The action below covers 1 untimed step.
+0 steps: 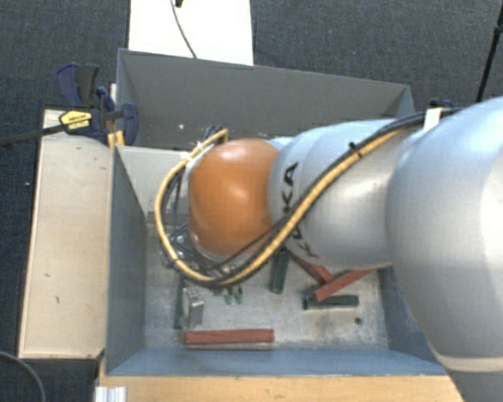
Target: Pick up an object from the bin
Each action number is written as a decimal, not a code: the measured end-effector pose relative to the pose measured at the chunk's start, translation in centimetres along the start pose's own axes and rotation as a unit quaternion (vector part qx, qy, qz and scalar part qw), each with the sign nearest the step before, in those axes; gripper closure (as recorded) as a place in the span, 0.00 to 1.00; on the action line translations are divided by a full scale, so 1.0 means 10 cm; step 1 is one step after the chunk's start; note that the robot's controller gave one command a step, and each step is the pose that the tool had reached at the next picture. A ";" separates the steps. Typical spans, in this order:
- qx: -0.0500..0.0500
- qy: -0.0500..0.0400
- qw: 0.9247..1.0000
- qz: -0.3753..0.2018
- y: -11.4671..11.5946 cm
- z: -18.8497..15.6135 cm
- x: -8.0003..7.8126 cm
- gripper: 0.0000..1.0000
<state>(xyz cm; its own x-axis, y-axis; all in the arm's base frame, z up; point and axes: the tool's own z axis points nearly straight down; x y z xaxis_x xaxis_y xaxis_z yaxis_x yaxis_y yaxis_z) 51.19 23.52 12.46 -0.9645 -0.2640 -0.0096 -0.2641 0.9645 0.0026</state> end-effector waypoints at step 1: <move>0.001 0.005 0.993 -0.115 -0.14 0.57 -0.14 0.00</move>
Offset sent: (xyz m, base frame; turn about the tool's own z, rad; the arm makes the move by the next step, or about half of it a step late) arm 0.0262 -0.0143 -0.0546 -0.5627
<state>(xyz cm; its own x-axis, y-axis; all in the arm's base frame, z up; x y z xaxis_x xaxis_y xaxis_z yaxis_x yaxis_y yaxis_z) 52.94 22.61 6.77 -0.8788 -0.4772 0.0009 -0.4772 0.8788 0.0001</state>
